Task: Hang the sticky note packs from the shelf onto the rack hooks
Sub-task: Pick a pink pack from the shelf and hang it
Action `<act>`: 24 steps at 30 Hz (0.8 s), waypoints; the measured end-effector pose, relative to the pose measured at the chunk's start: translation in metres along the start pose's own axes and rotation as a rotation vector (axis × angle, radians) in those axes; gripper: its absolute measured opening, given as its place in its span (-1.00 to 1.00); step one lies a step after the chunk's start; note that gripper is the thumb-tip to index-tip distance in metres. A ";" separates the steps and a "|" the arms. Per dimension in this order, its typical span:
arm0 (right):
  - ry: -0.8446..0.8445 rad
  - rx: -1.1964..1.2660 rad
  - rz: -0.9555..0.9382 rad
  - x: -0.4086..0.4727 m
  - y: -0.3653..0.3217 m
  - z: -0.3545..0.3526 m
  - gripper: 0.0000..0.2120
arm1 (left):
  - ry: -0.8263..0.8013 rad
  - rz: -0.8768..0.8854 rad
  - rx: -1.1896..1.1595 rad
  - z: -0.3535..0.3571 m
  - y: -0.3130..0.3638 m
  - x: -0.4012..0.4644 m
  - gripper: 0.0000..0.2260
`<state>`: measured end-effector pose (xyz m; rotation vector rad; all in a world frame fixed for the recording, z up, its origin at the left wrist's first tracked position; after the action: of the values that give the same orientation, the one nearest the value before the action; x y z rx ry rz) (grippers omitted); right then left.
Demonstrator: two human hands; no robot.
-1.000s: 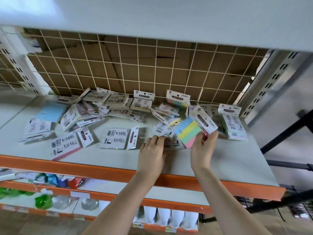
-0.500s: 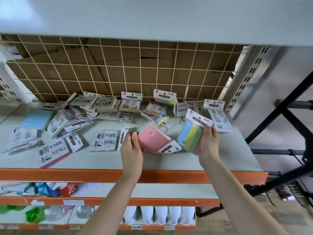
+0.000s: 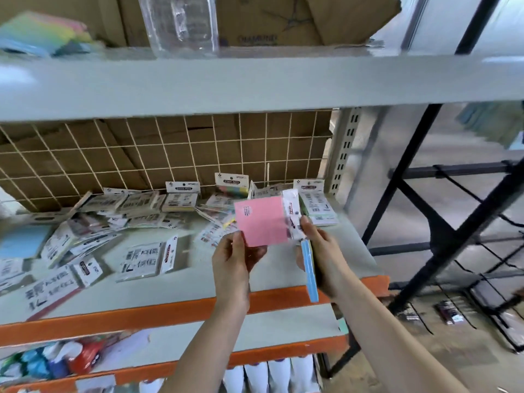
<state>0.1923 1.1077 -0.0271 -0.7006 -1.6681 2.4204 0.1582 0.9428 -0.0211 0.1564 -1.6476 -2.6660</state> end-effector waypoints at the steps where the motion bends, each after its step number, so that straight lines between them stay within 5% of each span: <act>1: 0.005 -0.005 -0.026 -0.005 -0.007 -0.007 -0.61 | -0.027 -0.011 -0.010 0.010 -0.003 -0.007 -0.78; 4: 0.063 -0.066 -0.174 -0.020 -0.033 -0.034 -0.83 | -0.113 -0.070 -0.015 0.039 -0.013 -0.029 -0.80; 10: 0.012 -0.388 -0.515 -0.075 -0.098 -0.092 -0.75 | -0.274 -0.143 -0.013 0.082 -0.021 -0.074 -0.91; 19: -0.099 -0.768 -0.540 -0.160 -0.151 -0.182 -0.76 | -0.760 0.036 0.498 0.185 -0.012 -0.164 -0.77; 24: 0.028 -0.821 -0.575 -0.192 -0.173 -0.245 -0.76 | -0.751 0.079 0.529 0.247 -0.025 -0.211 -0.64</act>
<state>0.4414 1.3161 0.1182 -0.2398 -2.4206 1.3063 0.3481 1.1856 0.0840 -0.9981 -2.4358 -2.2779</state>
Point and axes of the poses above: each hand's wrist, its own x-axis towards the middle knuckle, its own z-axis out of the palm, y = z × x, the point moved 6 cm from there along x, towards the middle knuckle, and after that the axes turned 3 degrees about y, right-handed, at the moved point
